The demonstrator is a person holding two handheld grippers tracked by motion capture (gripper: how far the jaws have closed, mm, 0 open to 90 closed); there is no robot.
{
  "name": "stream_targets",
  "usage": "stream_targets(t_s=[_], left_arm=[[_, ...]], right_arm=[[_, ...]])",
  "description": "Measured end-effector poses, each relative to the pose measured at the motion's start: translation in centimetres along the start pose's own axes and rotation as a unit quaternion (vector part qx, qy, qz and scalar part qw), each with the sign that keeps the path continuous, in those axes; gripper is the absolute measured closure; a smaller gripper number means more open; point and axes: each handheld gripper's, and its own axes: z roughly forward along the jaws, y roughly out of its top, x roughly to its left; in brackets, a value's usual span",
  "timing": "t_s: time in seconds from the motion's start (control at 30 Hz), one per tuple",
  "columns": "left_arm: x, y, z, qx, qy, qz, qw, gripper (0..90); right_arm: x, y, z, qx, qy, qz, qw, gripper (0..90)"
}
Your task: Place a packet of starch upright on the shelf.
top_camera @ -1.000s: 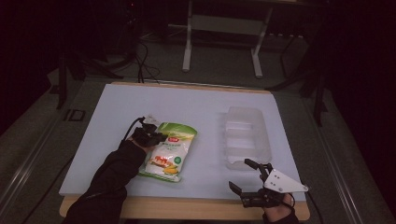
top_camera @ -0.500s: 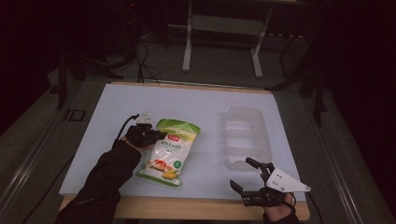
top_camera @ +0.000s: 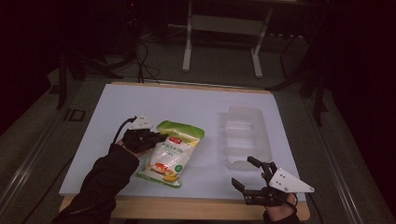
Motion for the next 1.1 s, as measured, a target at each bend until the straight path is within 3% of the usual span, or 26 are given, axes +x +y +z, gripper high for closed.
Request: stream_targets(t_s=[0.07,0.3,0.53,0.67,0.8,0.93,1.1], left_arm=[[-0.2,0.0,-0.3,-0.003,0.000,-0.001,1.0000,86.8],[-1.4,0.4,-1.3,-0.025,-0.008,-0.002,0.9997,86.8],[-2.9,0.9,-2.6,-0.046,-0.013,0.012,0.9988,87.1],[-4.0,1.7,-3.6,-0.062,0.003,0.025,0.9977,87.5],[-4.0,2.5,-4.0,-0.078,0.006,0.014,0.9969,87.5],[-3.8,3.1,-4.0,-0.092,0.006,0.006,0.9957,87.5],[-4.7,4.4,-3.8,-0.109,0.002,0.006,0.9940,87.5]], right_arm=[[-0.1,0.1,-0.1,0.000,-0.001,0.003,1.0000,13.5],[-0.4,0.2,-0.1,0.012,-0.018,-0.020,0.9996,15.4],[-0.4,0.3,-0.1,0.009,-0.009,-0.010,0.9999,13.2],[-0.6,0.7,-0.3,0.002,-0.004,-0.004,1.0000,12.5],[-0.8,1.2,-0.6,-0.002,-0.010,0.009,0.9999,12.4],[-0.7,1.8,-0.6,-0.001,-0.027,0.001,0.9996,10.6],[-0.8,3.0,-0.1,0.014,0.010,0.012,0.9998,10.2]])
